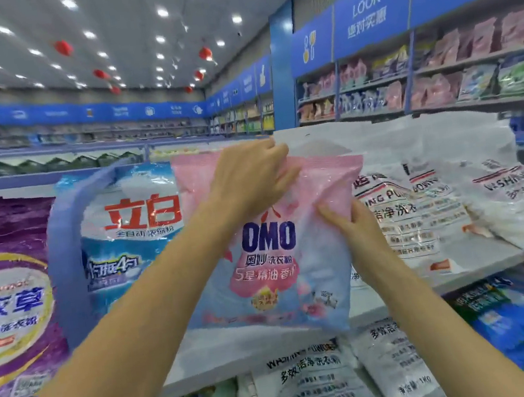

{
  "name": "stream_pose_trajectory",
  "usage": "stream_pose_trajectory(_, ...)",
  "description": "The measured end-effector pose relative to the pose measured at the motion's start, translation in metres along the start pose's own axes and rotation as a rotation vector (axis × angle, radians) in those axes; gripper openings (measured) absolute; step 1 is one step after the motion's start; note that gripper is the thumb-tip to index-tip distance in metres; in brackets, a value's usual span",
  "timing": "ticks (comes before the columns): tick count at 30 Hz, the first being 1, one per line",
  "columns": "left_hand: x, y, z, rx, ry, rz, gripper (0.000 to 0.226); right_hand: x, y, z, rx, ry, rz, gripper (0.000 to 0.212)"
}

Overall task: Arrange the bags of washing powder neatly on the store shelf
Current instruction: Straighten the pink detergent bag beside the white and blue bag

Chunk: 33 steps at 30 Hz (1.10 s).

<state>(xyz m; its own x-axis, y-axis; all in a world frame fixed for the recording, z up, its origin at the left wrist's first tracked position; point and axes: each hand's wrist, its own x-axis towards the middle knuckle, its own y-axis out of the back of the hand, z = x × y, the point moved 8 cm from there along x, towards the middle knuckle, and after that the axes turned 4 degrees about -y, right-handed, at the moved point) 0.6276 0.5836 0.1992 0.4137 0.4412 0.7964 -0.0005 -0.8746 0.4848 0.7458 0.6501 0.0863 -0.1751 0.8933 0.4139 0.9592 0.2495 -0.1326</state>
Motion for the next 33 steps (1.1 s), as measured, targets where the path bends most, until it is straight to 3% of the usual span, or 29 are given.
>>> stream_pose_trajectory(5, -0.016, -0.025, -0.022, 0.132, 0.101, -0.043, 0.038, 0.047, -0.017, 0.006, 0.121, -0.054, -0.183, 0.016)
stream_pose_trajectory(9, -0.020, -0.035, -0.018, 0.212, 0.107, -0.110, 0.054, 0.066, -0.021, 0.015, 0.185, -0.064, -0.190, 0.062)
stream_pose_trajectory(10, -0.022, -0.038, -0.019, 0.202, 0.095, -0.128, 0.059, 0.069, -0.020, 0.018, 0.203, -0.060, -0.175, 0.065)
stream_pose_trajectory(12, -0.032, -0.034, -0.032, 0.211, 0.121, -0.134, 0.063, 0.078, -0.017, 0.027, 0.230, -0.068, -0.144, 0.041)
stream_pose_trajectory(14, -0.056, -0.007, -0.061, 0.212, 0.298, 0.013, 0.058, 0.085, -0.014, 0.031, 0.238, -0.084, -0.121, 0.028)
stream_pose_trajectory(16, -0.098, 0.020, -0.093, 0.024, 0.611, 0.247, 0.050, 0.090, -0.015, 0.035, 0.275, -0.102, -0.131, 0.025)
stream_pose_trajectory(19, -0.135, -0.010, -0.113, -0.631, 0.967, 0.234, 0.016, 0.094, -0.016, 0.043, 0.346, -0.175, -0.108, 0.030)
stream_pose_trajectory(20, -0.138, -0.021, -0.113, -0.736, 1.012, 0.241, 0.019, 0.097, -0.015, 0.043, 0.327, -0.179, -0.093, 0.031)
stream_pose_trajectory(22, -0.137, -0.026, -0.111, -0.753, 1.042, 0.298, 0.027, 0.099, -0.015, 0.037, 0.255, -0.134, -0.087, 0.027)
stream_pose_trajectory(25, -0.124, -0.014, -0.104, -0.682, 0.943, 0.434, 0.038, 0.103, -0.009, 0.024, 0.223, -0.056, -0.095, 0.014)
stream_pose_trajectory(27, -0.115, -0.004, -0.098, -0.692, 0.887, 0.528, 0.033, 0.108, 0.000, 0.020, 0.257, -0.040, -0.084, 0.015)
stream_pose_trajectory(33, -0.116, -0.028, -0.090, -0.772, 0.950, 0.445, 0.028, 0.112, 0.005, 0.026, 0.187, -0.052, -0.061, 0.020)
